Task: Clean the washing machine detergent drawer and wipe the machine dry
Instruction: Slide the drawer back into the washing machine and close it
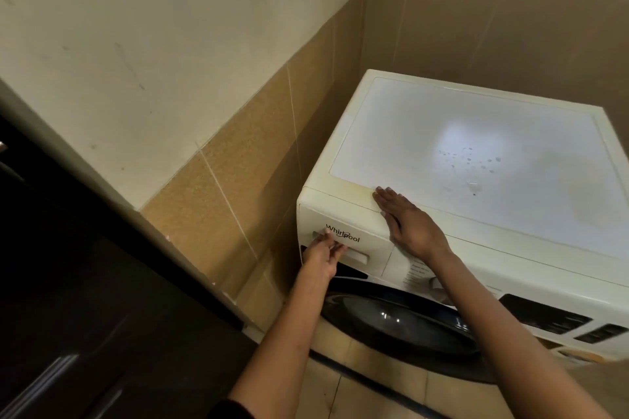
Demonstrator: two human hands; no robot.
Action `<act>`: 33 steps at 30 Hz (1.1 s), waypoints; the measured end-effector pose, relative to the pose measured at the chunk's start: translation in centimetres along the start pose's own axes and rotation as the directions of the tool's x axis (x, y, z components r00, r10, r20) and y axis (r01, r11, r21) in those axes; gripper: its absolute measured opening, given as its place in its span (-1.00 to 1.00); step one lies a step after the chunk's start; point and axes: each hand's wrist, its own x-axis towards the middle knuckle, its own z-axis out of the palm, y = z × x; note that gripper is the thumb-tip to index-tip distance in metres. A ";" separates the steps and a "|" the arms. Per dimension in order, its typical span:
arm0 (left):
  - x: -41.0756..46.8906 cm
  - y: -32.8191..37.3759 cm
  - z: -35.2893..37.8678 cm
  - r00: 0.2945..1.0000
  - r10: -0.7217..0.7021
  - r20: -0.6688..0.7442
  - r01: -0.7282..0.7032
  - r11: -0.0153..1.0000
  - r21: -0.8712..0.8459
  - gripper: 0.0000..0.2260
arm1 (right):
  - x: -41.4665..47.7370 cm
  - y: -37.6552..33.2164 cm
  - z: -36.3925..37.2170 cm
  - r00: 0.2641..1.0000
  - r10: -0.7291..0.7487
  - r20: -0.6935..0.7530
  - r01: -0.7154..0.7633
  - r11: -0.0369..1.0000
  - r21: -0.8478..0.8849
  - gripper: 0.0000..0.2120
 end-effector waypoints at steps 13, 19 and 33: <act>-4.5 3.1 3.2 0.817 0.568 0.097 -0.478 0.573 0.666 -0.90 | -0.5 -0.7 -1.6 0.966 0.159 -0.204 -0.127 0.979 0.162 -0.66; -11.1 6.6 11.2 0.794 0.506 0.336 -0.591 0.516 0.620 -0.89 | -0.7 -3.5 -11.0 0.701 0.356 -0.618 -0.124 0.914 0.387 -0.80; -31.5 -4.6 41.1 0.511 0.048 0.858 -0.799 0.395 0.453 -0.80 | -13.7 5.2 -44.2 0.173 0.316 -0.933 -0.213 0.937 0.278 -0.79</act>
